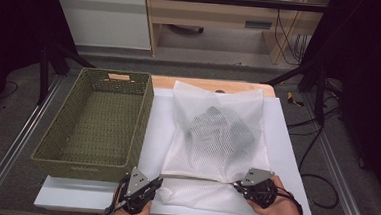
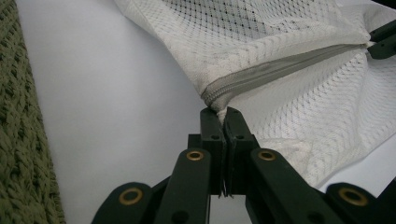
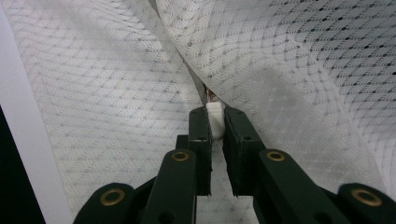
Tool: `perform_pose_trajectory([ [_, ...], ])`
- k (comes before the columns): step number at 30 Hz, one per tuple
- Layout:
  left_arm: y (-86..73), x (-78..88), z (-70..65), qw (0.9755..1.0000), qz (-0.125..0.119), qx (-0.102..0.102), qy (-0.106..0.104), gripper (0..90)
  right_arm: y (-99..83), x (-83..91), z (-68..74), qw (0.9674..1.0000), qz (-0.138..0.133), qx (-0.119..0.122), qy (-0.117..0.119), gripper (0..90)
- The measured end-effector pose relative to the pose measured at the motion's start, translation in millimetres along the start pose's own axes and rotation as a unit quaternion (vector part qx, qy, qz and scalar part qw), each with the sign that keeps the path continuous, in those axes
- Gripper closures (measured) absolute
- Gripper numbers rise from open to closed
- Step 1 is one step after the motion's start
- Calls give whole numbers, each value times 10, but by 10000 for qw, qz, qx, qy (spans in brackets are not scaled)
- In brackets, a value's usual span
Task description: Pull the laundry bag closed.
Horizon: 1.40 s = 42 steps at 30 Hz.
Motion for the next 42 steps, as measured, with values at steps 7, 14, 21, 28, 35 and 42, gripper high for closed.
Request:
perform_pose_trajectory([
  [7, 0, 1, 4, 10000, -2, 4, -6, 886, 0, 3, 2, 10000, -21, -2, -8, 819],
  [14, -2, -1, 0, 10000, -2, 13, -11, 886, -5, 12, 3, 10000, -31, 15, -9, 819],
  [21, -6, -2, -5, 10000, 17, 0, -31, 886, 5, 46, 9, 10000, -42, 17, 0, 819],
  [28, -6, -3, -15, 10000, 6, 22, -43, 886, 3, 70, 14, 10000, -9, 31, -8, 819],
  [35, 2, 4, -14, 10000, 1, 29, -45, 887, 8, 110, 23, 10000, -5, 31, -6, 819],
  [42, 6, 11, 4, 10000, -8, 50, -30, 886, -37, 151, -7, 10000, 14, -27, -60, 819],
])
Point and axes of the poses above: each handheld gripper's, and its own axes: x roughly backward along the jaws, y roughly out of its top, z roughly to its left, the point moved 9 cm from there along -x, roughly forward along the jaws, and after that the axes turned 12 degrees about y, right-handed, at the moved point
